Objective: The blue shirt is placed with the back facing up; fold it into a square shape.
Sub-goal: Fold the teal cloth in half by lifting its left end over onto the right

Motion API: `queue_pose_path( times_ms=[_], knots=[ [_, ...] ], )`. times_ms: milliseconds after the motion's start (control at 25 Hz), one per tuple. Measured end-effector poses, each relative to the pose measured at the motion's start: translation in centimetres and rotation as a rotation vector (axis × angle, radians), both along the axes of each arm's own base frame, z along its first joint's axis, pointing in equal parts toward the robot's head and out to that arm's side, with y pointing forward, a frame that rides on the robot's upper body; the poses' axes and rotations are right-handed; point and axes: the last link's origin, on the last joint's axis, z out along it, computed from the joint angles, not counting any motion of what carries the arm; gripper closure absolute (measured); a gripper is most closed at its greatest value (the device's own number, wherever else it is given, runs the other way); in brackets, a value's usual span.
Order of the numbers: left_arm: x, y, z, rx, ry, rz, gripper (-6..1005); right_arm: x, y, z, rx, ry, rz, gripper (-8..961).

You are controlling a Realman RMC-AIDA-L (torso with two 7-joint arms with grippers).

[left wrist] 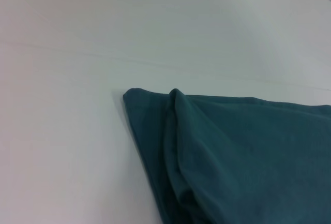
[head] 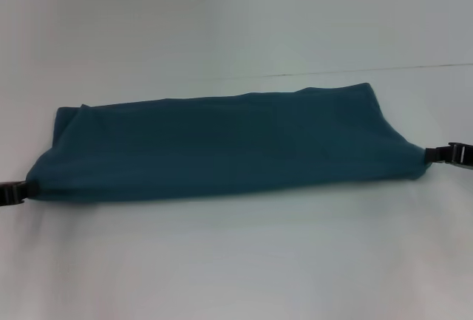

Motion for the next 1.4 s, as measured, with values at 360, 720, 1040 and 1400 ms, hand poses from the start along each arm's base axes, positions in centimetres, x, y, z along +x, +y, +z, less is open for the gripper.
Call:
queue_pose_path(
  times_ms=[360, 720, 1040, 1400],
  knots=[
    [-0.1, -1.6, 0.8, -0.026, -0.034, -0.001, 810, -0.7, -0.6, 1.6, 0.012, 0.05, 0.045, 751],
    [-1.0, -3.3, 2.5, -0.006, -0.143, 0.115, 630, -1.4, -0.5, 4.3, 0.104, 0.09, 0.097, 462],
    [-0.9, -3.9, 0.8, -0.084, -0.277, 0.265, 276, -3.6, 1.8, 5.9, 0.115, 0.071, 0.168, 142],
    [0.1, -2.5, 0.3, -0.106, -0.346, 0.309, 118, -5.7, 3.6, 7.2, 0.123, 0.04, 0.235, 45]
  ],
)
